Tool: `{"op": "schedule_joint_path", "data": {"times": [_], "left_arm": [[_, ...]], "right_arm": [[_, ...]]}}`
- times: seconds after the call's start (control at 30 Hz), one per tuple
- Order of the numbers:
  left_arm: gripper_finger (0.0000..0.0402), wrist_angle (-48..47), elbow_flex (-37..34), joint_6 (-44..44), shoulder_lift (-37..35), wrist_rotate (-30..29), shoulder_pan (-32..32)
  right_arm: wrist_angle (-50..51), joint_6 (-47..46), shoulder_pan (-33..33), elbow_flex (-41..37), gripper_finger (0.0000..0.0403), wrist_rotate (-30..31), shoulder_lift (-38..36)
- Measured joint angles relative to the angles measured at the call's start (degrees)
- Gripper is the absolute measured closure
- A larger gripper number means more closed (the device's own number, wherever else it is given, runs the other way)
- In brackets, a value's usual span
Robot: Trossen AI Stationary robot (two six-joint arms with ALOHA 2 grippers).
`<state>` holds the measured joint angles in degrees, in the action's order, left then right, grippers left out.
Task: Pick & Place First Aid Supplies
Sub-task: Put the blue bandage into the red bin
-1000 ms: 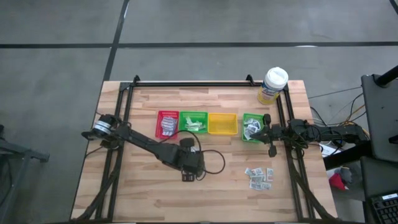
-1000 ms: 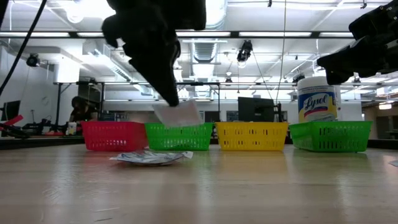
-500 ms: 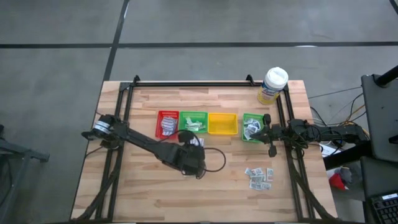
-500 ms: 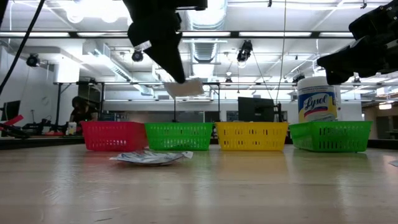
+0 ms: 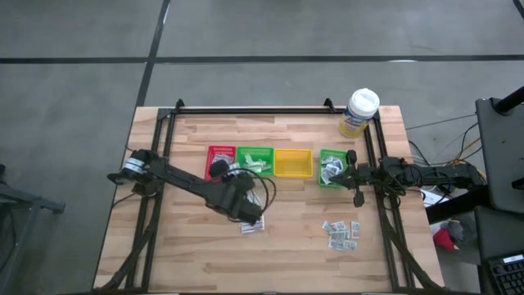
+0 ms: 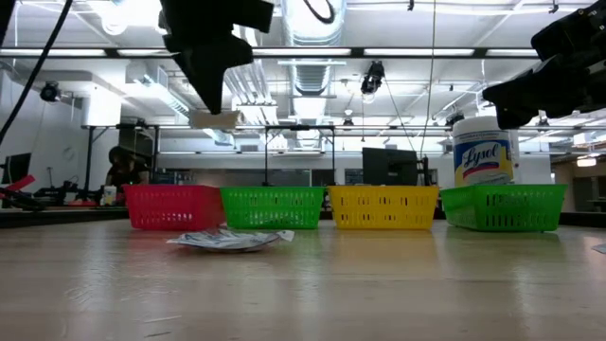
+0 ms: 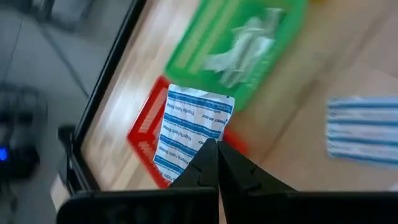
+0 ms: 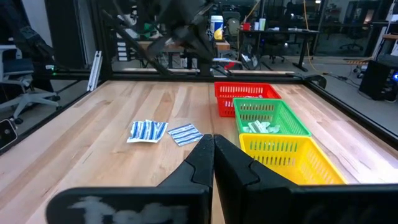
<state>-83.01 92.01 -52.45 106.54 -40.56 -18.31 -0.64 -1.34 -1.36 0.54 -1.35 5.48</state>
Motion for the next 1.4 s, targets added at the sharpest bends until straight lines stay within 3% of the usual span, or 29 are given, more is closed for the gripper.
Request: {"op": "schedule_joint_path", "data": {"times": [0.17,0.33,0.47,0.83,1.17,1.4], "left_arm": [[0.0402,-1.91,-0.04,-10.9,0.0,1.33,2.65],[0.0402,-1.91,-0.15,-17.69,0.0,9.45,6.76],[0.0402,-1.94,-0.28,-20.75,0.0,11.12,9.85],[0.0402,-1.89,-0.42,-22.45,0.0,13.49,17.58],[0.0402,-1.75,-0.53,-22.09,0.02,13.71,19.59],[0.0401,3.51,-6.54,-22.76,0.02,14.68,20.15]], "right_arm": [[0.0,-0.01,0.0,0.0,0.0394,0.0,0.0],[0.0,-0.01,0.0,0.0,0.0394,-0.01,0.0],[-0.01,0.0,0.0,0.0,0.0394,0.01,0.0],[0.0,0.0,-0.01,0.0,0.0394,-0.01,0.0],[0.0,0.0,-0.01,0.0,0.0394,0.01,0.0],[0.0,0.0,-0.01,0.02,0.0394,-0.01,0.0]]}}
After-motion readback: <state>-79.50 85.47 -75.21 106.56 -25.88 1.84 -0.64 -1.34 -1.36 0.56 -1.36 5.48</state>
